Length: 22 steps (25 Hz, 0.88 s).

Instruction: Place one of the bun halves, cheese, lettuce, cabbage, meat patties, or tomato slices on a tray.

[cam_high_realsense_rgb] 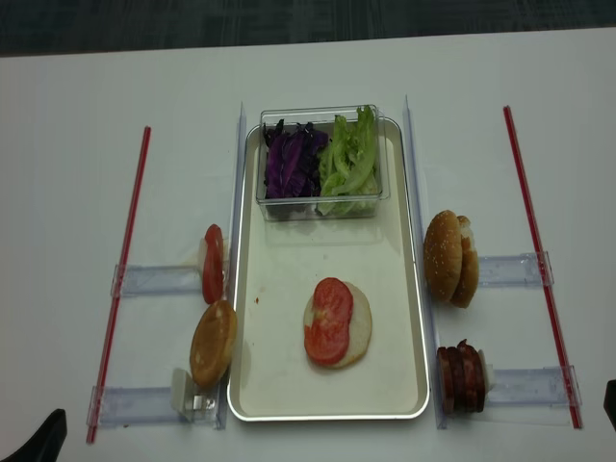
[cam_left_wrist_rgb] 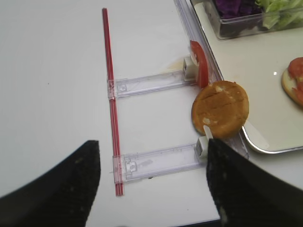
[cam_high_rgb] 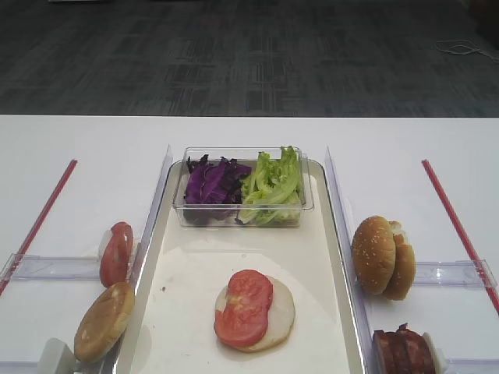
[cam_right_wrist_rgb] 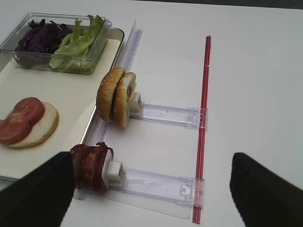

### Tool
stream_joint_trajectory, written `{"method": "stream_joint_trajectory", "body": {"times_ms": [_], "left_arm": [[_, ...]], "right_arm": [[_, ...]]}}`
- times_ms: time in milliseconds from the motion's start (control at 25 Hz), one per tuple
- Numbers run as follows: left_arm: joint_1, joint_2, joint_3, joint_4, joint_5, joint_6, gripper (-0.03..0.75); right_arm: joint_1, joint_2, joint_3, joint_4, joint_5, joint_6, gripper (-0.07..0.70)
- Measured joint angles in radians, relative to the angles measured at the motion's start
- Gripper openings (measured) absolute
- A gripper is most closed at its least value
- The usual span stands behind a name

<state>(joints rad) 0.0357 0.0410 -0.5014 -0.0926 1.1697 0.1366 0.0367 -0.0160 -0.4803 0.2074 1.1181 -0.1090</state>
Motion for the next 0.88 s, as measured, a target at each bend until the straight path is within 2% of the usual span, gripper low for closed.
{"method": "stream_joint_trajectory", "body": {"times_ms": [440, 880], "left_arm": [[0.000, 0.000, 0.005, 0.035, 0.001, -0.068, 0.483], [0.000, 0.000, 0.008, 0.045, 0.001, -0.077, 0.483]], "right_arm": [[0.000, 0.000, 0.000, 0.000, 0.000, 0.000, 0.653], [0.000, 0.000, 0.000, 0.000, 0.000, 0.000, 0.653]]}}
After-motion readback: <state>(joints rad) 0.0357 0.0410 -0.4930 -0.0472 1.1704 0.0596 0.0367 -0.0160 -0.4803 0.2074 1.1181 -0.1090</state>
